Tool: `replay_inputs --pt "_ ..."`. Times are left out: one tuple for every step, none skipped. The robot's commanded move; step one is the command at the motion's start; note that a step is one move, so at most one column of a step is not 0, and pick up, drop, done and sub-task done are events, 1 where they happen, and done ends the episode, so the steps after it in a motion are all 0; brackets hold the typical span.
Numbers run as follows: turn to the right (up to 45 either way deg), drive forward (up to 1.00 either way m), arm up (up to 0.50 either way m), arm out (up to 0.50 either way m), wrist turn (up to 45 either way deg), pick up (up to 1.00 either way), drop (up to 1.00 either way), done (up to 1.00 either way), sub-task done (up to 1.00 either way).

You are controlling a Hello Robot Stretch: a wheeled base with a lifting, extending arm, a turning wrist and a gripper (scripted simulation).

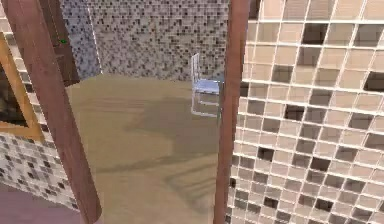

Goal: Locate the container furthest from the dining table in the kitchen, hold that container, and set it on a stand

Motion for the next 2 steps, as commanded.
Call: replay_inputs --pt "-24.0 0.00 0.00 0.00 0.0 0.00 0.00 0.00 0.00" --pt "0.0 0.25 0.00 0.00 0.0 0.00 0.00 0.00 0.00"
